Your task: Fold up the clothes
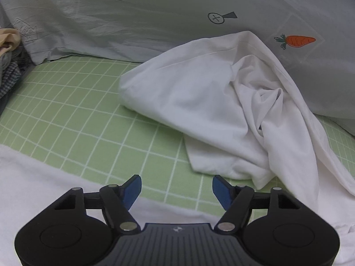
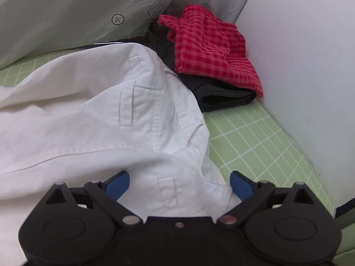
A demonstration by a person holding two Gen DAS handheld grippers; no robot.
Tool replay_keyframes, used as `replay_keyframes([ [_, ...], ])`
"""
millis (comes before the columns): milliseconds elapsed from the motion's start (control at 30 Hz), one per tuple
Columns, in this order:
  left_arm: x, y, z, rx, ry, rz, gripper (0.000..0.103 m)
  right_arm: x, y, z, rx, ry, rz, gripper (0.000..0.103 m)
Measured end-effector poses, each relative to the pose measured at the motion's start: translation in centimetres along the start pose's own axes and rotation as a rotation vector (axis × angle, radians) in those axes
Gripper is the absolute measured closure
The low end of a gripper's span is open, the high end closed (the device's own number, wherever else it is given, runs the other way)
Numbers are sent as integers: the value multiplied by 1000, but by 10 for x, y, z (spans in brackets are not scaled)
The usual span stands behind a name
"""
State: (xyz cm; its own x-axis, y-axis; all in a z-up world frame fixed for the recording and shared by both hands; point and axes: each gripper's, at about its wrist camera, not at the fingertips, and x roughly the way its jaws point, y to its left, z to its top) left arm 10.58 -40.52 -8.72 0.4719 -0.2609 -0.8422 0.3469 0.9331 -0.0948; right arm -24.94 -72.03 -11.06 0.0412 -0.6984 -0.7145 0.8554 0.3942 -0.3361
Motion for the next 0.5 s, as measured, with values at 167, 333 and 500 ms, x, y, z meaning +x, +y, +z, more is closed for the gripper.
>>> replay_keyframes([
  [167,28,-18,12,39,11,-55,34,0,12,6,3,27,-53,4],
  [333,40,-27,11,56,25,-75,62,0,11,7,4,38,-60,3],
  [500,36,-24,8,47,19,-85,87,0,10,8,11,47,-59,3],
])
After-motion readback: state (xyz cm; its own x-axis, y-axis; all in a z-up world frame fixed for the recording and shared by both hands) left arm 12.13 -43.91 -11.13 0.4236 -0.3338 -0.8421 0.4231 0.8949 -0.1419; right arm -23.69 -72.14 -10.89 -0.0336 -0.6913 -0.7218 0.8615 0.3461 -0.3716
